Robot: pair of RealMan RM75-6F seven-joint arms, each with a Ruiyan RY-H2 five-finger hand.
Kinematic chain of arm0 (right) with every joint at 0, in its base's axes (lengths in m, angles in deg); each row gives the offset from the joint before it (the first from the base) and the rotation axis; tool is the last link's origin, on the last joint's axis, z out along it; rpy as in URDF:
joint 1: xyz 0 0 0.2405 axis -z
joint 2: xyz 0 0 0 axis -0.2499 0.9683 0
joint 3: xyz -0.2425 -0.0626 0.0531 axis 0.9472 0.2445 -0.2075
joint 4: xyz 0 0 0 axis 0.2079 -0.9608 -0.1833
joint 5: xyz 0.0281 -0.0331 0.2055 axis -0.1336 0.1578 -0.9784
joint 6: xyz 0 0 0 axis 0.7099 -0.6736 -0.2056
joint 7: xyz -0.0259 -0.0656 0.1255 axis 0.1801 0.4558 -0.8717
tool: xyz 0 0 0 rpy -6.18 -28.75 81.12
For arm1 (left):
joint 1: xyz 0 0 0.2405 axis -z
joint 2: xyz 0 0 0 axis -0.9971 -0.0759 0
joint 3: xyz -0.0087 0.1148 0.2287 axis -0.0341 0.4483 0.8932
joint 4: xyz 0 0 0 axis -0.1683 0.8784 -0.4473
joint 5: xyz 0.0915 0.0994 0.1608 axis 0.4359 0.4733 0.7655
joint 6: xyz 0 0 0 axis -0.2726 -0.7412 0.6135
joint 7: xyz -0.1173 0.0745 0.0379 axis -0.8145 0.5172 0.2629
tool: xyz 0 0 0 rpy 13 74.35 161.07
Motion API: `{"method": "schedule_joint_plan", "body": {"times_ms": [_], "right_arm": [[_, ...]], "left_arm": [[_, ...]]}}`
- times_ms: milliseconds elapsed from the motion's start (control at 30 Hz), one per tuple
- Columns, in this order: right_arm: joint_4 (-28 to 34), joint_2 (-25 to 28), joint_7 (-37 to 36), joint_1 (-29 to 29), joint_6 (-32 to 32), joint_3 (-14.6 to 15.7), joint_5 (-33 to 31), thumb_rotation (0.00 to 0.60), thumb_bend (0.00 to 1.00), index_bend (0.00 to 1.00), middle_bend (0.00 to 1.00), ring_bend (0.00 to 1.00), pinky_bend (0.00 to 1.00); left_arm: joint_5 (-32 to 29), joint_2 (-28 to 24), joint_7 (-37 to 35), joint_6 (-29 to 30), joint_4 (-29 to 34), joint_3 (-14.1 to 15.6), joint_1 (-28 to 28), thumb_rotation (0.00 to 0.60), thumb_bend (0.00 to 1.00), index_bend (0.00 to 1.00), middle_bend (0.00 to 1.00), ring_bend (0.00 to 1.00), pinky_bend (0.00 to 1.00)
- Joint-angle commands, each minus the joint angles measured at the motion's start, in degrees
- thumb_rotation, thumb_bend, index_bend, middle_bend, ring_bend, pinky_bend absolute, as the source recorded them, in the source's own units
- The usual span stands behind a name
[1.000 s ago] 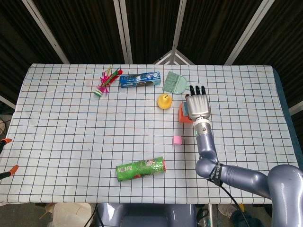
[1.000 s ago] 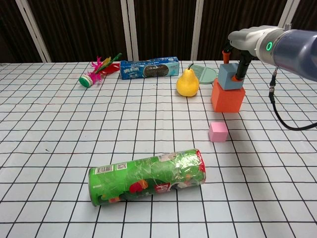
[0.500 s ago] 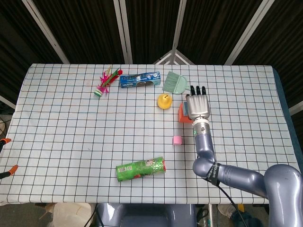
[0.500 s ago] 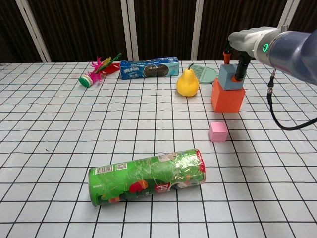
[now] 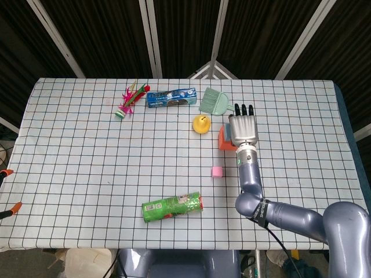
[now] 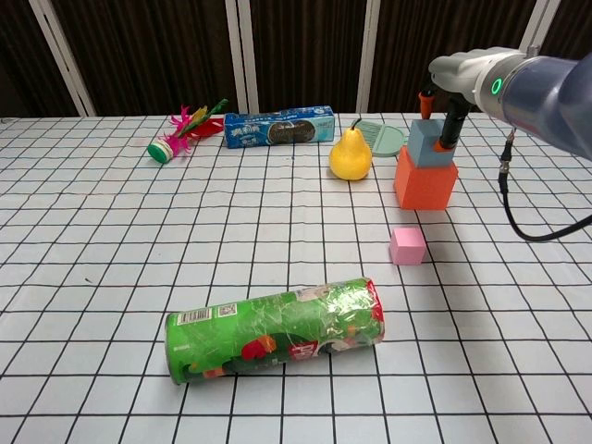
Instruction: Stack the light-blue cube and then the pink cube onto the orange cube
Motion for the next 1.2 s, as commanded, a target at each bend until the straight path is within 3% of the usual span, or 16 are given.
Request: {"method": "schedule_joint_plan", "body": {"times_ms": [33,467,800,900,1067,1200], "right_arm": [[0.06,-0.05,0.13,0.02,0.03,0.06,0.13,0.6,0.28,0.37,0.07,0.03,0.0],[0.53,-0.13,0.88,0.04,-0.63,-0.19,0.32,0.6,0.28,0.37,0.07,0.03,0.0],[1.8,0.65,-1.0,0.93,-1.1,-0.87,1.7,0.6,0.23,0.09,0.06,0.03,0.0],[2.93,1.57,-0.97,1.5,-1.37,-0.66,1.77,0.6,0.23,0.06,0.06,0.03,0.0],[8.79,6.45,1.36,3.59,-2.93,0.95,0.61,0.6,0.22,0.06,0.06,0.03,0.0],[17.61,14.07,-1.05,9.21,-6.46,4.18,3.88,0.6,0.22,0.06,0.06,0.03,0.0]], "left_arm": [[0.02,0.01,0.03,-0.03,0.0,0.02,0.02,0.6,0.21,0.21,0.02,0.0,0.02],[0.0,0.0,-0.06,-0.22,-0.09,0.01,0.11,0.6,0.21,0.21,0.02,0.0,0.02],[0.09,-0.03,-0.1,-0.07,0.0,0.04,0.04,0.6,0.21,0.21,0.02,0.0,0.02],[0.06,0.03,-0.02,-0.28,-0.07,0.05,0.15,0.6,0.21,0.21,0.02,0.0,0.02],[-0.11,0.04,-0.05,-0.55,-0.22,-0.02,0.3,0.6,0.21,0.21,0.02,0.0,0.02],[-0.24,-0.13,-0.53,-0.85,-0.35,-0.07,0.37,0.6,0.21,0.21,0.02,0.0,0.02]]}}
